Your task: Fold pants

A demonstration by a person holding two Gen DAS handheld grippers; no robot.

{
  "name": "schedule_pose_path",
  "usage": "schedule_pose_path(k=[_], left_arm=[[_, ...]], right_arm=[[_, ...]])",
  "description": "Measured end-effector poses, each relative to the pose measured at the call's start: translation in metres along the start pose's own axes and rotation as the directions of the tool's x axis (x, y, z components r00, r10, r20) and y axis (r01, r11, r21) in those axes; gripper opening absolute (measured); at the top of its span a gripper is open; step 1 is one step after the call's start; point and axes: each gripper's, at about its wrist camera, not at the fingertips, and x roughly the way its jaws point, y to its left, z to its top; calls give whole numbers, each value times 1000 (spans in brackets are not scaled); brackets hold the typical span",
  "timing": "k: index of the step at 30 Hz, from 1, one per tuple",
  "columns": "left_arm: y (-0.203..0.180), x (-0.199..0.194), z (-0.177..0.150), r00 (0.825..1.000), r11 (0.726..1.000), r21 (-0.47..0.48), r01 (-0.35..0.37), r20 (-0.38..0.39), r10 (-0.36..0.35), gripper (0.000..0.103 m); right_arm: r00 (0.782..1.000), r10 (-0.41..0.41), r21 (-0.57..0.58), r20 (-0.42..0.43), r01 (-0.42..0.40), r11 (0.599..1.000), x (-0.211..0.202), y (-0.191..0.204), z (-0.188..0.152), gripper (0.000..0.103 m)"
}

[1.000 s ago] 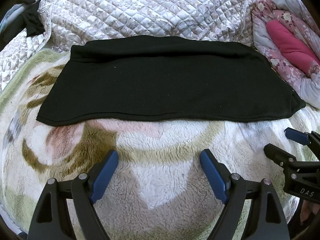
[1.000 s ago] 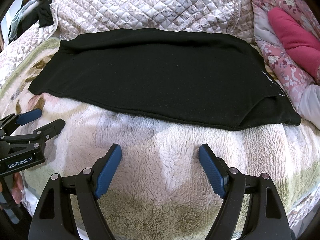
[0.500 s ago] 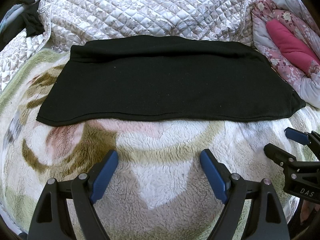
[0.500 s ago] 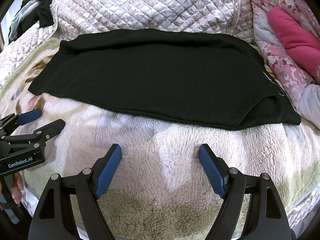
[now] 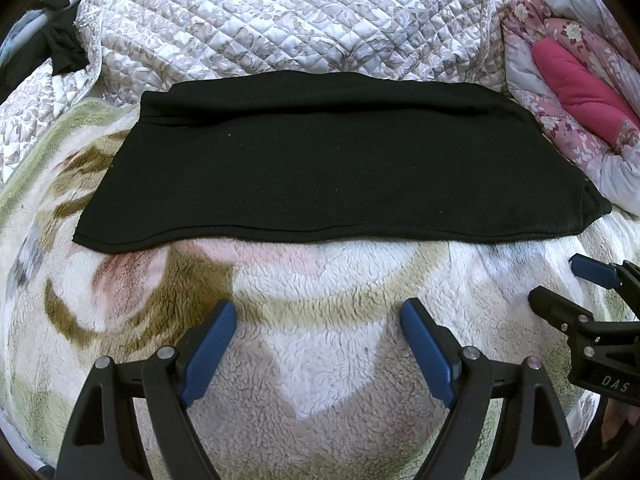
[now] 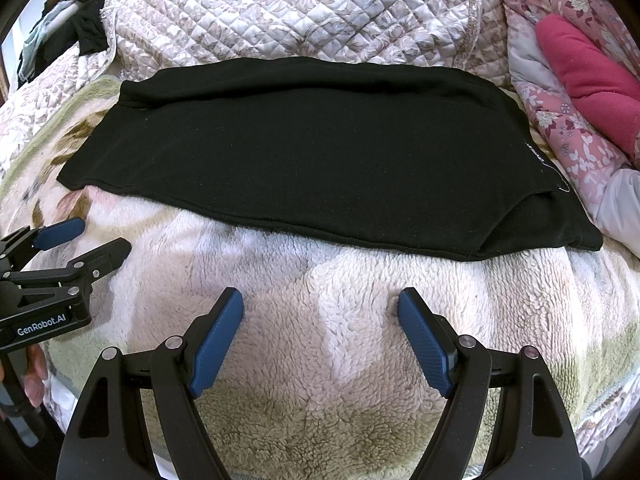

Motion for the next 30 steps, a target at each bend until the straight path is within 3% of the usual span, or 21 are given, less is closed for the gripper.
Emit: schedule_pose_path(k=[21, 30], left_arm=[[-4, 1, 3, 1000, 1000, 28, -2, -11, 3, 87], [1, -4, 5, 1000, 1000, 9, 17, 3, -17, 85]], right_arm=[[998, 61, -16, -14, -61, 998, -2, -5, 1, 79], [998, 61, 43, 2, -61, 997, -13, -20, 8, 79]])
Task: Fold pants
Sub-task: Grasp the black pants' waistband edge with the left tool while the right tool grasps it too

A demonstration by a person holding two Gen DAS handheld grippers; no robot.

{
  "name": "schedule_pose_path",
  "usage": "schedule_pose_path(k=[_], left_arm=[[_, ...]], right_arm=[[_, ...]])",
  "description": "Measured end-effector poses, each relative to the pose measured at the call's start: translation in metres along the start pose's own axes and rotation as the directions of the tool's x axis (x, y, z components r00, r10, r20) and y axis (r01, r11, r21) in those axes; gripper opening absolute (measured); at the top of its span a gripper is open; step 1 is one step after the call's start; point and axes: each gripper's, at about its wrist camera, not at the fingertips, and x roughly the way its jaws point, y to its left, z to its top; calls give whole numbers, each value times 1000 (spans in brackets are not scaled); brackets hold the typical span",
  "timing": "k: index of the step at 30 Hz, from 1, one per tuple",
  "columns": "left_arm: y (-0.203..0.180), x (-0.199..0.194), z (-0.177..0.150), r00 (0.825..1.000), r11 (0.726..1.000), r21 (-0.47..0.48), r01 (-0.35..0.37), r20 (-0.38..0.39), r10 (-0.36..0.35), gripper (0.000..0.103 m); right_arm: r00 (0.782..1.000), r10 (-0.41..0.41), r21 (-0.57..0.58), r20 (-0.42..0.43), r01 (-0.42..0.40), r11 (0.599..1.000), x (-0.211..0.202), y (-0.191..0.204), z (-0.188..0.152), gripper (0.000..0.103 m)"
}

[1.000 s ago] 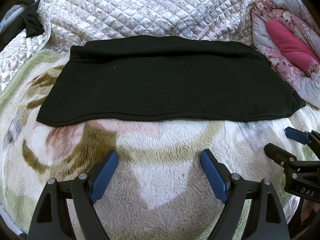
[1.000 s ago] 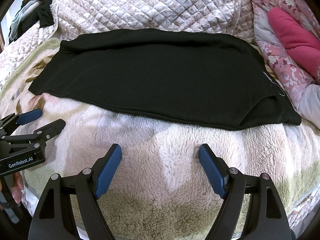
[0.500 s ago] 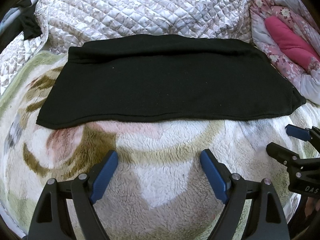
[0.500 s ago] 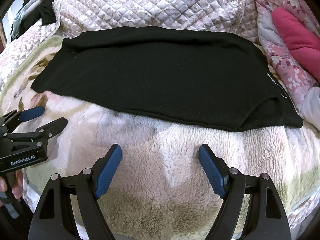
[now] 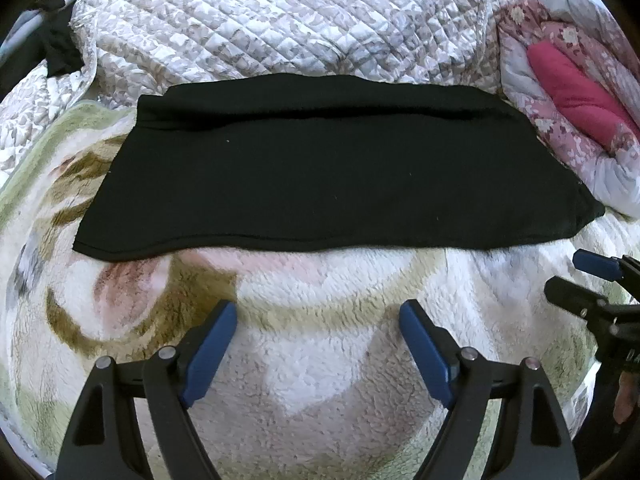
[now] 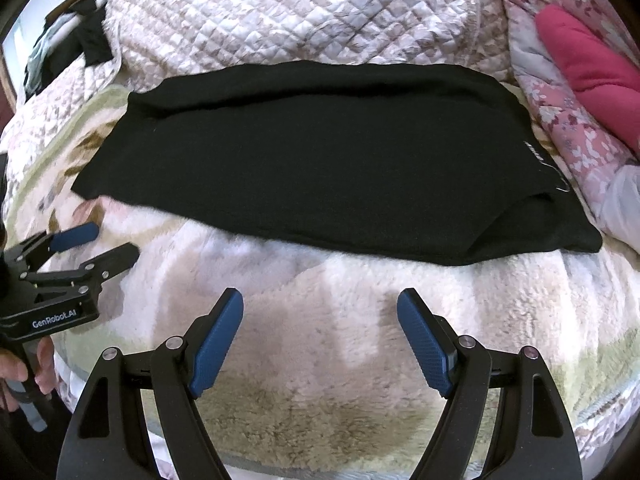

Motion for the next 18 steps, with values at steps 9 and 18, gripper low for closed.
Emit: schedule_pose_path(k=[9, 18], left_arm=[[41, -10, 5, 998, 992, -126, 12, 58, -5, 85], [117, -3, 0, 995, 927, -370, 66, 90, -35, 85]], right_arm=[[999, -30, 101, 35, 27, 995, -12, -36, 8, 79], [995, -66, 255, 79, 44, 966, -21, -88, 5, 79]])
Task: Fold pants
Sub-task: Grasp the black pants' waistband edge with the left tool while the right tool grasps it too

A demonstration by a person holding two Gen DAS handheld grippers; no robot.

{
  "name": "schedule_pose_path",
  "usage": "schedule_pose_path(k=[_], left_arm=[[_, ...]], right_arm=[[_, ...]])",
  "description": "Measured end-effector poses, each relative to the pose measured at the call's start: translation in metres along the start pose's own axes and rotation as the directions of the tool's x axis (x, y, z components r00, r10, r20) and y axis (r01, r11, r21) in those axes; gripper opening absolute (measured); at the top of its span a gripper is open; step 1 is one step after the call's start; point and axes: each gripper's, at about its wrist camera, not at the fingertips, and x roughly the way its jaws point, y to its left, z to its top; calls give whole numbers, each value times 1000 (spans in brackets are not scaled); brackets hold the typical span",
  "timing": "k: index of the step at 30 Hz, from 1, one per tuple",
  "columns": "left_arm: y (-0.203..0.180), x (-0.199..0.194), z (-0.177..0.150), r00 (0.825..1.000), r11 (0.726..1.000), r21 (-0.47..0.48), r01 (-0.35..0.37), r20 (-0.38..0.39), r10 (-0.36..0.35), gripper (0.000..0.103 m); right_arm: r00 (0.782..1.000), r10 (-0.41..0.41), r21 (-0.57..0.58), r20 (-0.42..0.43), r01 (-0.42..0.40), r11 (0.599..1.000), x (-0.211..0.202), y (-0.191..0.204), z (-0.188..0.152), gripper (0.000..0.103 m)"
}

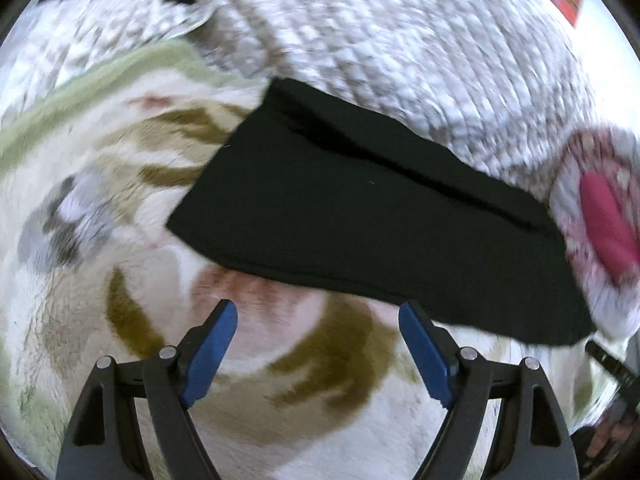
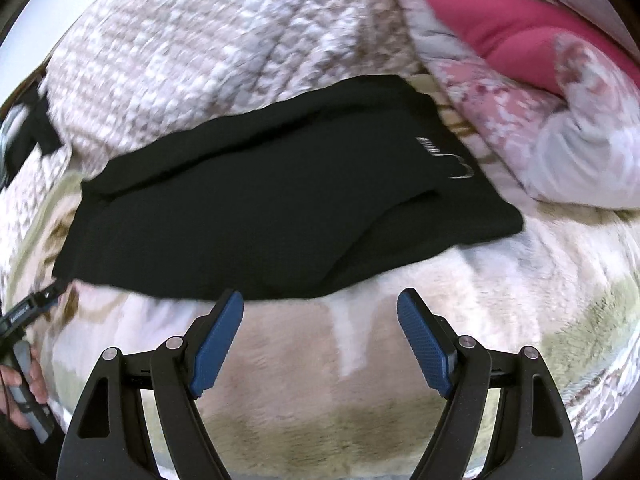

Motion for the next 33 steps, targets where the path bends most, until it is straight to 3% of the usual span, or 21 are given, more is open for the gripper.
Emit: schedule_pose_path(k=[4, 15, 19, 21, 23, 26, 28, 29, 31, 33], left_arm=[[17, 9, 6, 999, 995, -83, 50, 1, -50, 84], [21, 31, 27, 998, 992, -106, 67, 29, -64, 81], [21, 38, 33, 999, 993, -106, 46, 33, -43, 69], [22, 39, 35, 999, 993, -113, 28, 35, -24, 57], [26, 40, 37, 999, 991, -131, 14, 36, -9, 37], [33, 43, 39, 999, 986, -166, -10, 37, 16, 16], [33, 45, 41, 999, 987, -160, -13, 31, 18, 11], [31, 45, 43, 999, 989, -149, -19, 27, 24, 8], [26, 42, 45, 999, 992, -120, -36, 25, 40, 6], [20, 30, 48, 997, 994, -96, -54, 48, 59, 6]], right_arm=[[1000, 29, 50, 5, -29, 998, 5, -10, 3, 79], [993, 100, 213, 64, -112, 971, 29, -40, 28, 79], [989, 119, 273, 88, -139, 952, 36, -53, 34, 79], [987, 121, 307, 105, -148, 940, 38, -59, 38, 78], [984, 133, 351, 118, -166, 921, 39, -65, 39, 77], [989, 101, 364, 108, -134, 922, 46, -70, 42, 58], [992, 67, 388, 109, -104, 916, 51, -78, 45, 29], [990, 91, 407, 109, -128, 904, 54, -84, 46, 27], [990, 93, 413, 102, -127, 902, 51, -86, 50, 6], [989, 96, 392, 111, -132, 911, 39, -83, 54, 5]])
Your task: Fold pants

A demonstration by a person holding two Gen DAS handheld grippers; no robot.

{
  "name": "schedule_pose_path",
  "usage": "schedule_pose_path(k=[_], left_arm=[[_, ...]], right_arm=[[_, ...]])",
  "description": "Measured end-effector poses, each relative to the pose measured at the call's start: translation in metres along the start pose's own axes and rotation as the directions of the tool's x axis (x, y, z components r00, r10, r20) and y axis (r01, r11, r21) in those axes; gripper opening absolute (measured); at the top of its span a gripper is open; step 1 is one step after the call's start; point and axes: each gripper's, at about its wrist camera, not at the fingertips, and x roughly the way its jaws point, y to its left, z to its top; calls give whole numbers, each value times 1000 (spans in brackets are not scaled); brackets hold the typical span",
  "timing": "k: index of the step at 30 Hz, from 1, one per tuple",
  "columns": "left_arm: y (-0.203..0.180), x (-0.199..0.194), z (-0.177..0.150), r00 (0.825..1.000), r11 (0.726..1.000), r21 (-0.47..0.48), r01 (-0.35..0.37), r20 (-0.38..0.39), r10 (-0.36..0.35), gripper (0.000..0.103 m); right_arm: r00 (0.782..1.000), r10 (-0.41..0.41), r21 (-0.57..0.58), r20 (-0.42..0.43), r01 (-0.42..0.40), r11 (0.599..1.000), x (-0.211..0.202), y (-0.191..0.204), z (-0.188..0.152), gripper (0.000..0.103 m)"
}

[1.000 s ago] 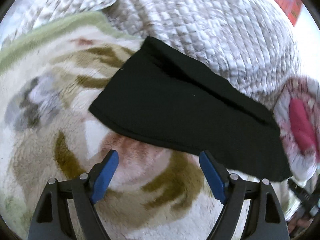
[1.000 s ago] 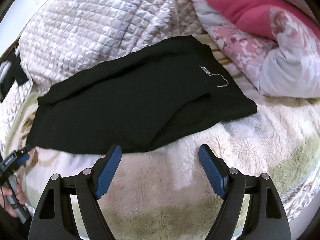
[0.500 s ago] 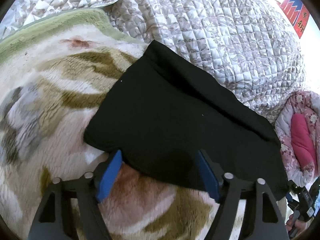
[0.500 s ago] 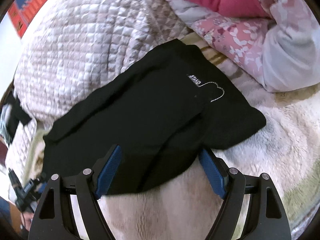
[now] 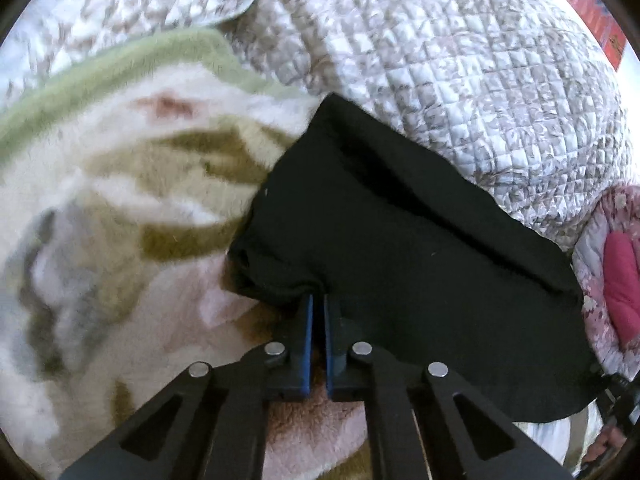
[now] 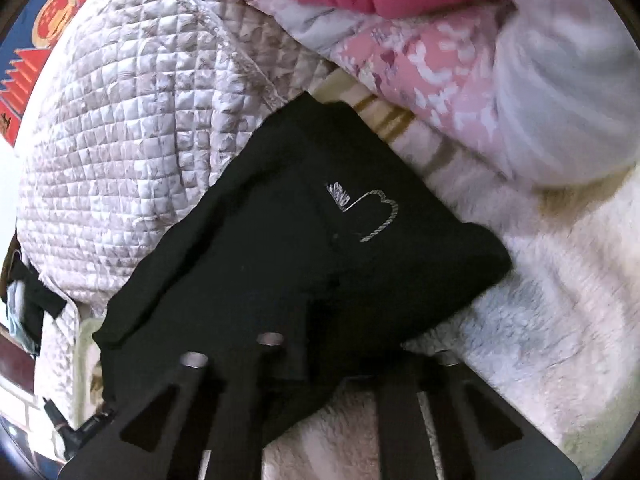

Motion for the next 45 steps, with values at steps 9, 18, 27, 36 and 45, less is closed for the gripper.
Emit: schedule_pose_path(k=[9, 18, 27, 36, 45], left_arm=[[15, -87, -16, 997, 999, -2, 33, 69, -33, 4], [36, -85, -80, 999, 999, -29, -14, -42, 12, 4], [36, -111, -90, 1000, 1000, -20, 17, -9, -17, 5], [61, -119, -90, 993, 989, -84, -119, -3, 120, 6], [49, -138, -80, 996, 997, -29, -72, 47, 73, 6]], right_arm=[[996, 93, 9, 0, -93, 996, -76, 9, -14, 5], [993, 8, 40, -122, -3, 999, -77, -29, -64, 5], [994, -22, 22, -108, 25, 999, -97, -33, -59, 2], [992, -50, 19, -119, 53, 998, -97, -34, -68, 3], [985, -171, -12, -19, 171, 985, -129, -21, -70, 25]])
